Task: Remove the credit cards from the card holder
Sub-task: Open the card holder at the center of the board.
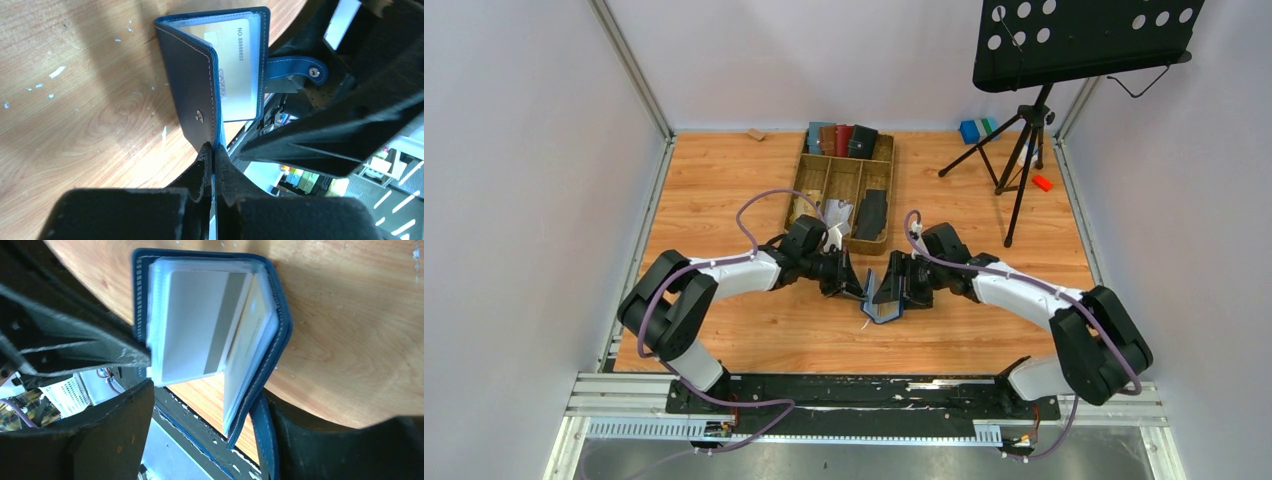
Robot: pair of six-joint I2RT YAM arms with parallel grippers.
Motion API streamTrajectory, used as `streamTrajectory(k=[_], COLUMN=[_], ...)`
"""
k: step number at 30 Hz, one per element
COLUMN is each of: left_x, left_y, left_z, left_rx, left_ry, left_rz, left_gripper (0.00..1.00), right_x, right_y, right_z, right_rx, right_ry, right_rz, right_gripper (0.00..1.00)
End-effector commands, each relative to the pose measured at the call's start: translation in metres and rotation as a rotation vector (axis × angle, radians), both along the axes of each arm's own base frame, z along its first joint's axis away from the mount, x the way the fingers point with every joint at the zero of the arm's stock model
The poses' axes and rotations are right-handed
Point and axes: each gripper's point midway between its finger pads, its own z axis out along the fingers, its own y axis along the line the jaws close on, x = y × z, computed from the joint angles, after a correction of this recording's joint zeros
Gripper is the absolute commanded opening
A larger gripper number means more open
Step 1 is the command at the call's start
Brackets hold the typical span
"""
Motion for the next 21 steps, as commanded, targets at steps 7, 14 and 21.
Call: streamTrajectory(k=[7, 14, 21], left_x=[0.008, 0.010, 0.010], left_y=[-0.011, -0.020, -0.010], left_z=[0.017, 0.032, 0.020], left_rx=[-0.046, -0.114, -0.004], left_ry=[-0.025, -0.011, -0.007], left_rz=[-0.018, -0.019, -0.020], left_gripper=[0.00, 0.00, 0.00], right_x=[0.010, 0.013, 0.011], right_y=[0.009, 0.013, 0.004], right_z=[0.021, 0.011, 0.000], right_rx=[0.101, 0.083, 0.020], right_ry=[-0.104, -0.072, -0.042], right_rz=[0.009, 0.019, -0.002], right_gripper=[0.77, 0.75, 0.36])
